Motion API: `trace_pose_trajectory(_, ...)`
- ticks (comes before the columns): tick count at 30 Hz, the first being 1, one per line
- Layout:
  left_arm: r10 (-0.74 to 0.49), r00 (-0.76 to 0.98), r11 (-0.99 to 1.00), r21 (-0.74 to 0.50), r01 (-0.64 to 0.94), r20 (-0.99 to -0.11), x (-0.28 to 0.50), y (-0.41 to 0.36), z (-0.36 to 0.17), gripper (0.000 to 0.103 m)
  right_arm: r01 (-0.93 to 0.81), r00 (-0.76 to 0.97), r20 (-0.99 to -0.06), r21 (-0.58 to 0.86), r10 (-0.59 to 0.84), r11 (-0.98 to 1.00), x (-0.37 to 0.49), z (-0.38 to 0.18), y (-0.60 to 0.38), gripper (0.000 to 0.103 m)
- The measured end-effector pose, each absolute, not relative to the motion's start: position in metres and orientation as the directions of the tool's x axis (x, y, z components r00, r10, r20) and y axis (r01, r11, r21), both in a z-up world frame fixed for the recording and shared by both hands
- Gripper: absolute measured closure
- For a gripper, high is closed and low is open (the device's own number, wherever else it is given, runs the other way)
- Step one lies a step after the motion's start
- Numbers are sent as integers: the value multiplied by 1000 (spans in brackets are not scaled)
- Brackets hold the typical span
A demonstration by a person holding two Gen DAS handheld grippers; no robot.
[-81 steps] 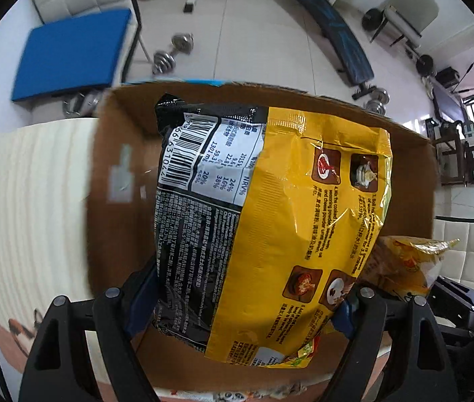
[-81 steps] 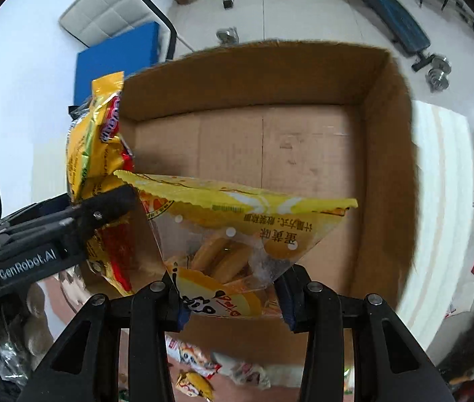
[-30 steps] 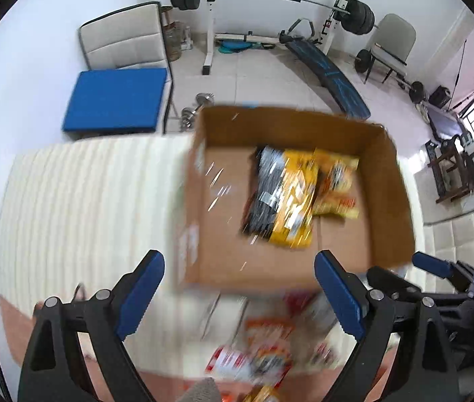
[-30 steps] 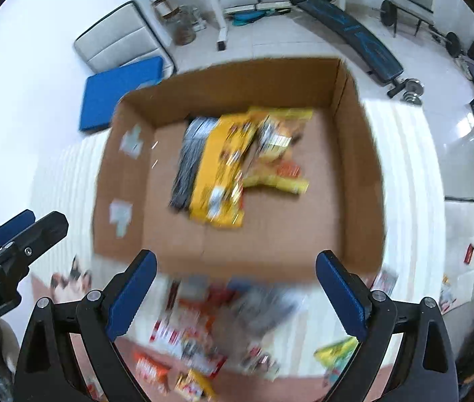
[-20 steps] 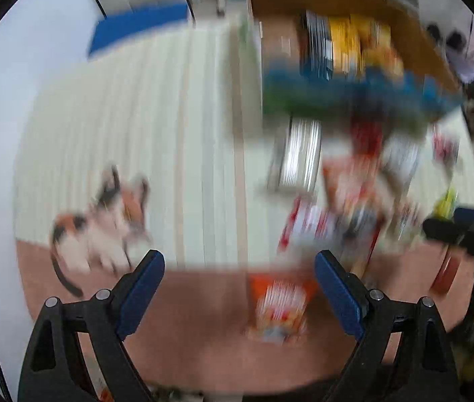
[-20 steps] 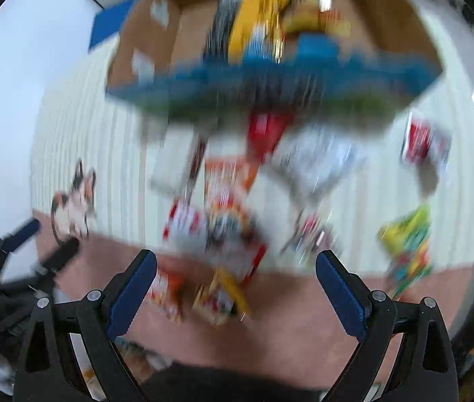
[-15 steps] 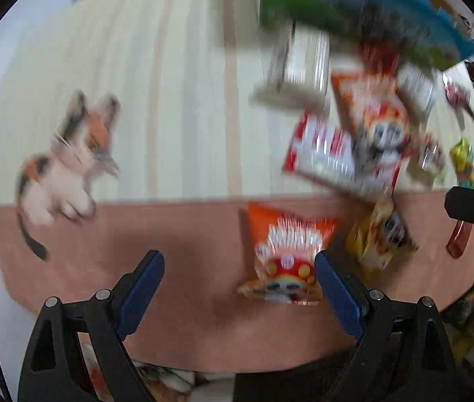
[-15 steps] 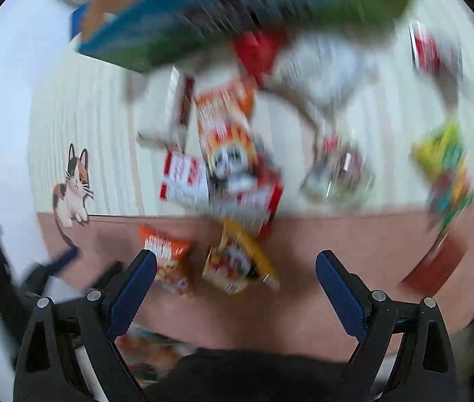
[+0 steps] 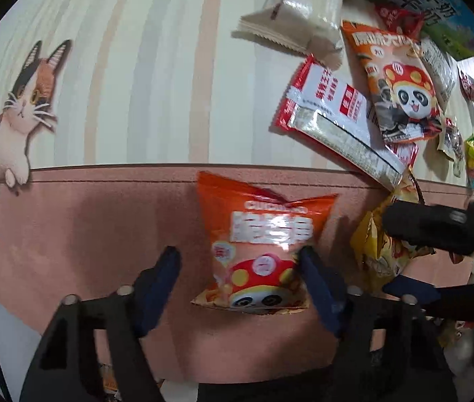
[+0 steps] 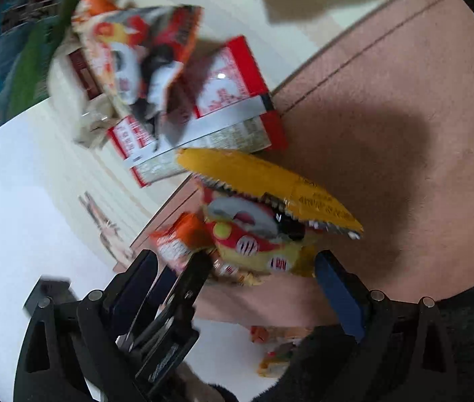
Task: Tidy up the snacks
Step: 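Grasp the orange chip bag with left tool while right tool grasps yellow-orange snack bag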
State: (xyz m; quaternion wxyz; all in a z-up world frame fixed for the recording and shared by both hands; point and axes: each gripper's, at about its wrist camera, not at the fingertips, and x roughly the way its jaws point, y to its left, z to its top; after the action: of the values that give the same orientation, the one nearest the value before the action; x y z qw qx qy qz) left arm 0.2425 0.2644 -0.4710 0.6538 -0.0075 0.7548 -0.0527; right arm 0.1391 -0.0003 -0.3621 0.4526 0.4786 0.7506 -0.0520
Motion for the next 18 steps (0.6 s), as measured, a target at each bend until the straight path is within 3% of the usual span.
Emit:
trace_pose_trajectory(3, -63, -132, 996, -71, 55, -989, 242, 267, -468, 37, 743, -166, -769, 313, 617, 591, 143, -364, 6, 13)
trace_pose_trajectory(8, -95, -153, 994, -101, 36, -984, 242, 271, -472, 36, 669, -247, -818, 244, 520, 702, 149, -361, 10, 43)
trace_pose_trajectory(18, -117, -208, 992, -123, 16, -971, 228, 265, -494, 37, 140, -313, -943, 70, 112, 988, 180, -331, 32, 42)
